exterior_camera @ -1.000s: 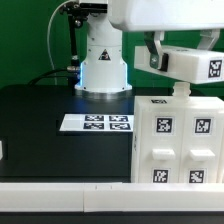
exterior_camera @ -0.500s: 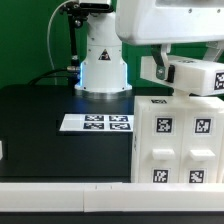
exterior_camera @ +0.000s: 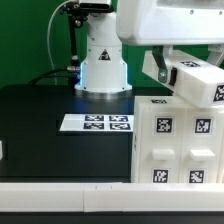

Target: Assemble cabinet

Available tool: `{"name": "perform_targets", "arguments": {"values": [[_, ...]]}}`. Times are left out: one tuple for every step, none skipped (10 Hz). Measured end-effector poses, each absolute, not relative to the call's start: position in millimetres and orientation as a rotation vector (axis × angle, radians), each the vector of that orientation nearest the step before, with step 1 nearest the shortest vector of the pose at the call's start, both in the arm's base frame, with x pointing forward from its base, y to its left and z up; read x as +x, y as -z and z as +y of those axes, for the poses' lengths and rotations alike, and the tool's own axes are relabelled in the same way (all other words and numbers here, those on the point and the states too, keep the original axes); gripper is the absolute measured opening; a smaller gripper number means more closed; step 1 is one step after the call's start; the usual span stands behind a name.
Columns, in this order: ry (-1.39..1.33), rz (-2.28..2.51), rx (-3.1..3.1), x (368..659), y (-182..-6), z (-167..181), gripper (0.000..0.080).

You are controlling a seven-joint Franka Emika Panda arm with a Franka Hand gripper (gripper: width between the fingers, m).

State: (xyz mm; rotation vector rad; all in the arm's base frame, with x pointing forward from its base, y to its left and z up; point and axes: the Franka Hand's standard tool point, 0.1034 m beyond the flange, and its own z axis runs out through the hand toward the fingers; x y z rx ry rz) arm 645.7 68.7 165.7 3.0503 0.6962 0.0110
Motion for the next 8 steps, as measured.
{"name": "perform_targets", "arguments": {"values": [[-0.011,0.689,3.053,645,-165.5,70,0.0543],[-0.008,0.680,3.056,645,-165.8,71,0.0543],[0.000,0.678,3.059,643,-168.0,73,0.0543],[-0.006,0.680,3.060,641,-171.4,73,0.0543],[-0.003,0.680,3.062,636,-173.1,72,0.0543],[-0.009,0.681,3.063,631,-172.2,71,0.0543],[-0.018,0.679,3.063,626,-168.0,70,0.0543],[-0.025,0.676,3.061,626,-164.4,68,0.0543]]}}
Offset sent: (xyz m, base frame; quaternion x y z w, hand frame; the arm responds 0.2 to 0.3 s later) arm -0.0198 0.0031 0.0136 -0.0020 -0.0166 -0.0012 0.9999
